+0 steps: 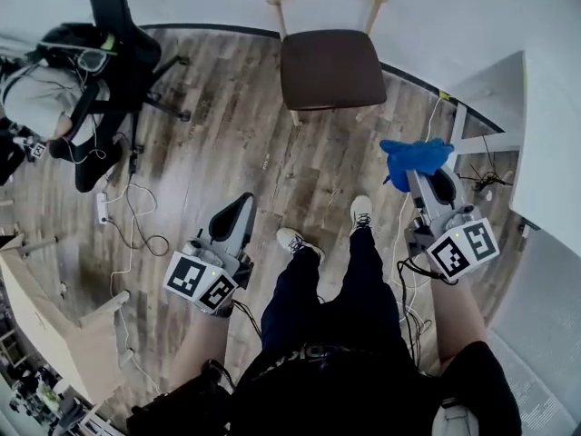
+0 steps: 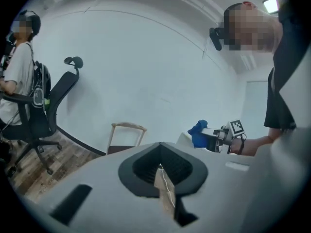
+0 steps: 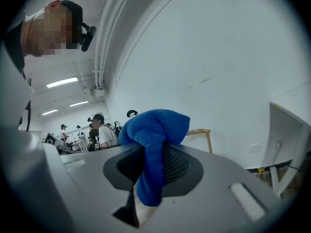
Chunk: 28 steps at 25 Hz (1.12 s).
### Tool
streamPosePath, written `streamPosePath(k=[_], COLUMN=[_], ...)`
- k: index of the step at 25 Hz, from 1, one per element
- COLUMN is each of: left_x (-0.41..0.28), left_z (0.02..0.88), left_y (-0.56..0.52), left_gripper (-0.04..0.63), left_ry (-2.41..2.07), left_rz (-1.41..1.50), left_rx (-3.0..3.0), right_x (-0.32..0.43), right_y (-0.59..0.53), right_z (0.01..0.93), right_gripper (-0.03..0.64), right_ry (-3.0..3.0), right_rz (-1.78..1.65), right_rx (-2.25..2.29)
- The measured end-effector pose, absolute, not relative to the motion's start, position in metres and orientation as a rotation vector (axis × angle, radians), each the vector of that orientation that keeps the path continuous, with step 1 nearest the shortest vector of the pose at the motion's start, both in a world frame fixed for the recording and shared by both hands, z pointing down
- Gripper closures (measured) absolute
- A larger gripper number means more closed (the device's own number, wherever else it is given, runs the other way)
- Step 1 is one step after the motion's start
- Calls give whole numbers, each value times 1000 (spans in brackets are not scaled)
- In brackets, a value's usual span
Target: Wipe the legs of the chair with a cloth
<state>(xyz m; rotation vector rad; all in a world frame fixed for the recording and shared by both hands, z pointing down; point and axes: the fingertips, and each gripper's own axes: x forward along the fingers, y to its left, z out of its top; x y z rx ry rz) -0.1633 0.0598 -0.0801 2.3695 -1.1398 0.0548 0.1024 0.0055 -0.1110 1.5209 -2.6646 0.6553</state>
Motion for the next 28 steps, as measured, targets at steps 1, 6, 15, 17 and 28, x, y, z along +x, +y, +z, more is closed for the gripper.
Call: streamPosePath(k=[1,6,15,17,28], left_x=[-159,-132,-55,-40,42], left_z=[-91,-117,-164,-168,-170], left_y=[67,98,182,203,289], left_gripper=[591,591,591,591,591], left_ry=[-1107,-976,-976,-1024,-1022], left_rz=[63,109,54,22,-25], left_rx=[2387,2431,2459,2436,2361], right_x=[101,96,136,146,191], right_y=[18,81,168,186,275], right_z=[-122,-152,-188,-192,-193], right_gripper=[528,528,528,529,529], right_ry=[-2665,-2663,-2756,-2783,-2824], right_rz=[658,700,730,730,765], right_rx=[1537,1564,1456,1391,1194])
